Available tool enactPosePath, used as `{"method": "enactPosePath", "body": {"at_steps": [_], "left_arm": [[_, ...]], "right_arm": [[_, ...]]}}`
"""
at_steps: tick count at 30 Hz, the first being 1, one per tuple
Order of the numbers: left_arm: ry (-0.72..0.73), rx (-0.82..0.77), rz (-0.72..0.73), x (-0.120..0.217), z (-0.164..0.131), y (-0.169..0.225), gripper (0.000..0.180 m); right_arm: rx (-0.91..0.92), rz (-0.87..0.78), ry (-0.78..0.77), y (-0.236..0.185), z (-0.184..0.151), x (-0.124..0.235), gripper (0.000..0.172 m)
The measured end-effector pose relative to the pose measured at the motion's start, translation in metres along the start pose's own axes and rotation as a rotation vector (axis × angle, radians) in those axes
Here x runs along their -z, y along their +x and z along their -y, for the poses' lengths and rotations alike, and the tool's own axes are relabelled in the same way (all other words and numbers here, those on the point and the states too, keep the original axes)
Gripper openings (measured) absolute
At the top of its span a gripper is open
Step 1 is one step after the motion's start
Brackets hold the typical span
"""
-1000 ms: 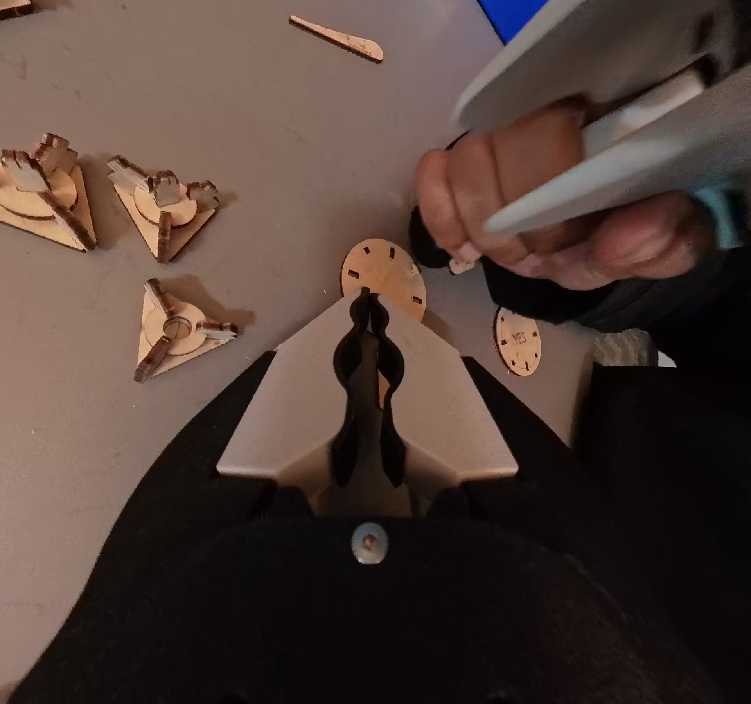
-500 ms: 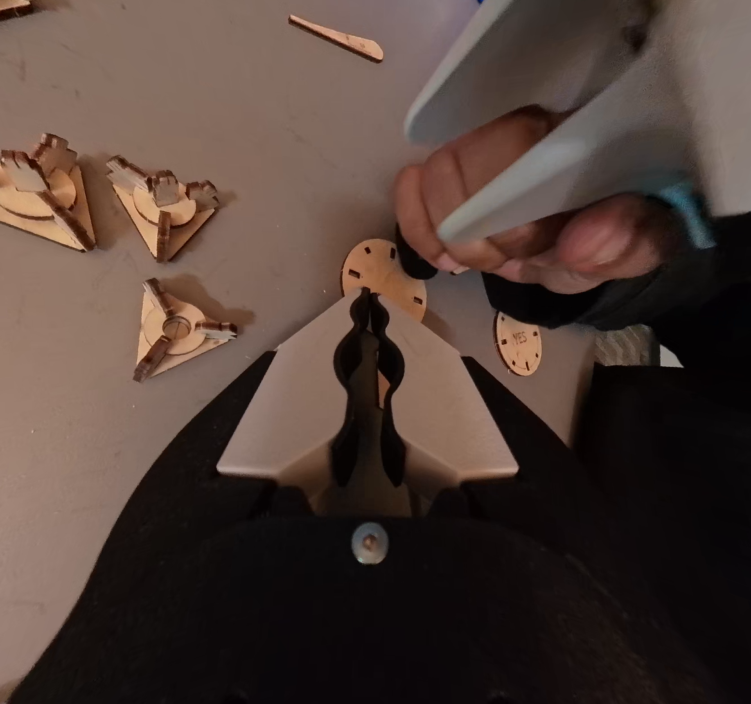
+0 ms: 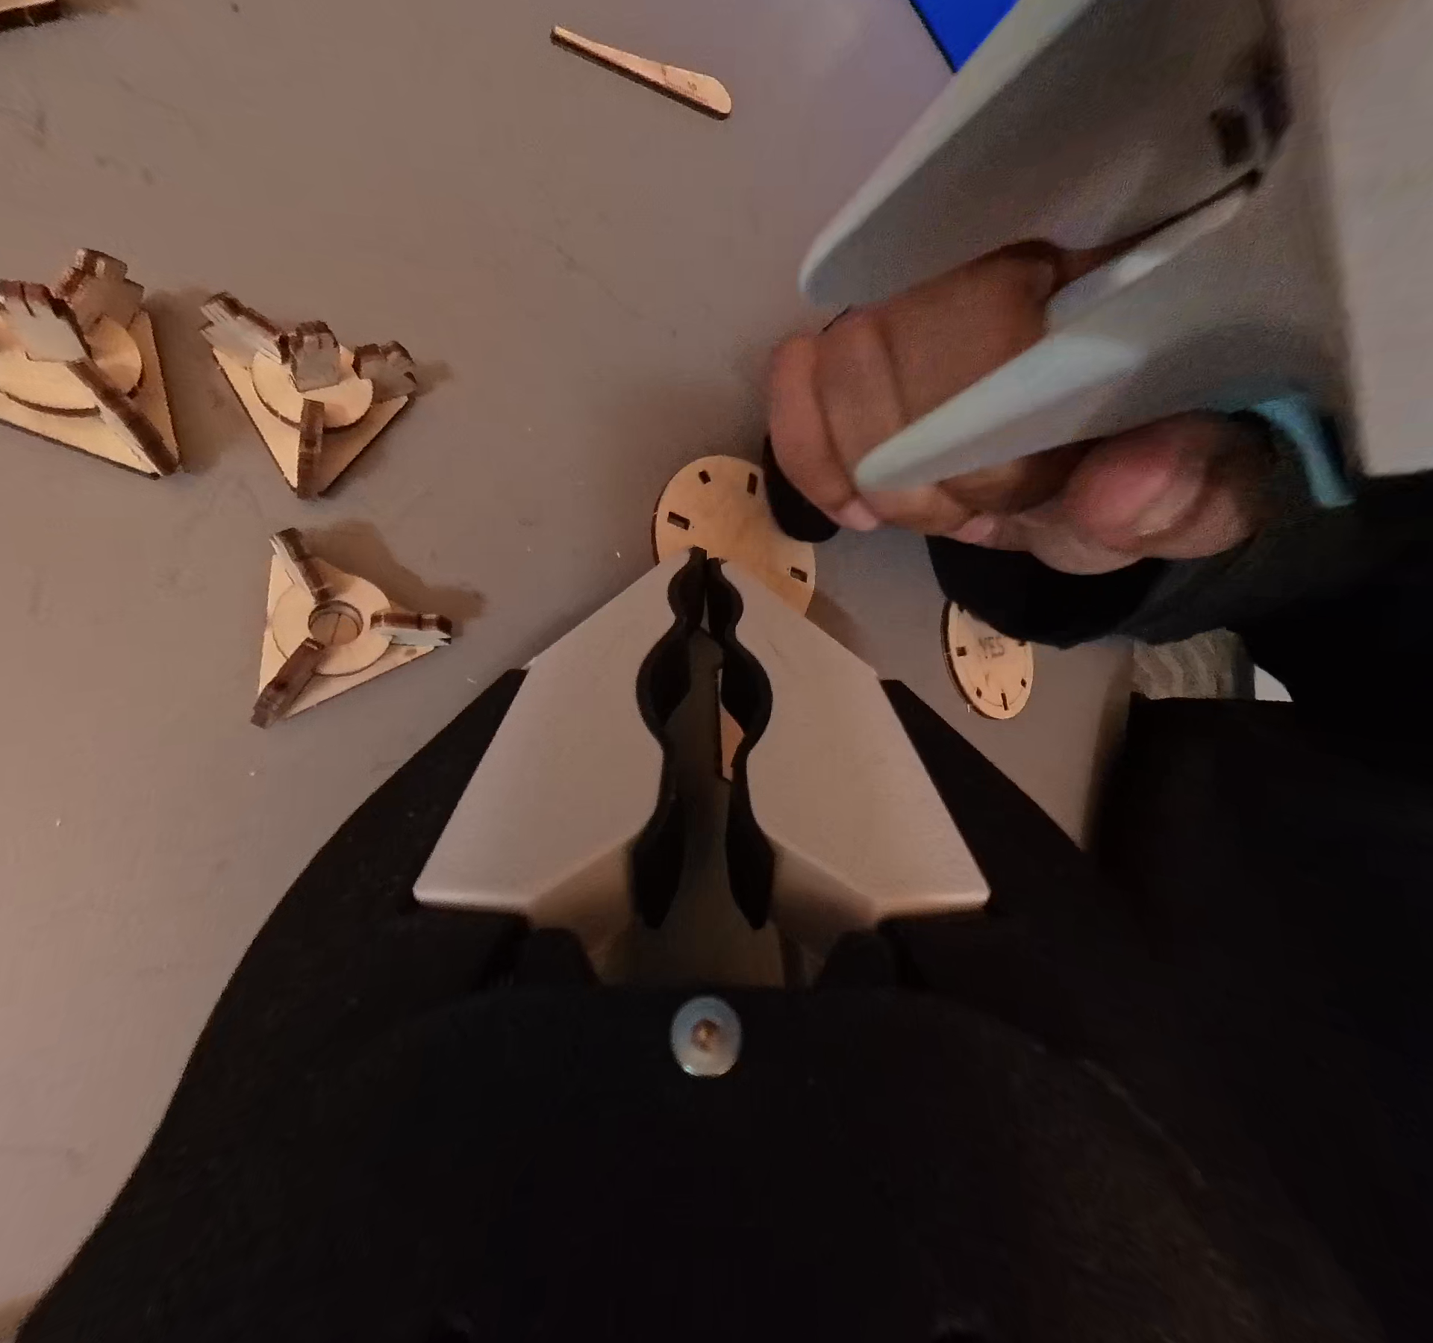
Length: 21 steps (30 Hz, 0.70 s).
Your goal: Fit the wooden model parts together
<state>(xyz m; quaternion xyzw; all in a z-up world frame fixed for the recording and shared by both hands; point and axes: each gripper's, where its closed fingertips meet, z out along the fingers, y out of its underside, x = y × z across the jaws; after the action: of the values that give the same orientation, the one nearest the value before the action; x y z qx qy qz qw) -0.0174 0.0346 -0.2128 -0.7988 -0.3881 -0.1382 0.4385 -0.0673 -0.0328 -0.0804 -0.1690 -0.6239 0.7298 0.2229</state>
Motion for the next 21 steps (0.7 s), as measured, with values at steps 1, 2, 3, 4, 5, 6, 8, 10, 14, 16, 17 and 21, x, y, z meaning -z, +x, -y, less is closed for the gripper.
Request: {"method": "enactPosePath", "body": {"at_steps": [1, 2, 3, 4, 5, 6, 8, 10, 14, 16, 17, 21], "left_arm": [[0.0, -0.002, 0.002, 0.0, 0.0, 0.0, 0.0], [0.0, 0.0, 0.0, 0.0, 0.0, 0.0, 0.0], [0.0, 0.004, -0.003, 0.0, 0.0, 0.0, 0.0], [0.0, 0.006, -0.006, 0.0, 0.0, 0.0, 0.0], [0.0, 0.006, -0.005, 0.0, 0.0, 0.0, 0.0], [0.001, 0.005, -0.002, 0.0, 0.0, 0.0, 0.0], [0.001, -0.001, 0.005, 0.0, 0.0, 0.0, 0.0], [0.0, -0.006, 0.009, 0.0, 0.0, 0.0, 0.0], [0.001, -0.006, 0.012, 0.0, 0.0, 0.0, 0.0], [0.0, -0.007, 0.015, -0.001, -0.001, 0.001, 0.0], [0.0, -0.007, 0.015, -0.001, 0.0, 0.001, 0.0], [0.0, 0.002, 0.007, -0.001, -0.001, 0.001, 0.0]], "right_arm": [[-0.007, 0.001, 0.011, 0.001, 0.006, -0.001, 0.0], [-0.01, -0.009, 0.044, 0.003, 0.018, 0.0, 0.0], [-0.009, -0.019, 0.076, 0.005, 0.028, 0.0, 0.0], [-0.009, -0.026, 0.091, 0.007, 0.031, -0.001, 0.0], [-0.013, -0.028, 0.07, 0.007, 0.022, -0.002, 0.0], [-0.028, -0.015, 0.007, 0.006, 0.0, -0.004, 0.0], [-0.024, 0.008, -0.007, 0.0, -0.003, -0.004, 0.0], [-0.006, 0.01, 0.024, -0.002, 0.009, -0.004, 0.0], [-0.066, -0.008, 0.004, 0.002, -0.003, -0.003, 0.0], [-0.027, 0.015, -0.005, -0.005, -0.003, -0.003, 0.0], [-0.014, 0.018, 0.006, -0.008, 0.002, -0.003, 0.0], [-0.029, -0.035, 0.089, 0.006, 0.023, -0.002, 0.0]]}}
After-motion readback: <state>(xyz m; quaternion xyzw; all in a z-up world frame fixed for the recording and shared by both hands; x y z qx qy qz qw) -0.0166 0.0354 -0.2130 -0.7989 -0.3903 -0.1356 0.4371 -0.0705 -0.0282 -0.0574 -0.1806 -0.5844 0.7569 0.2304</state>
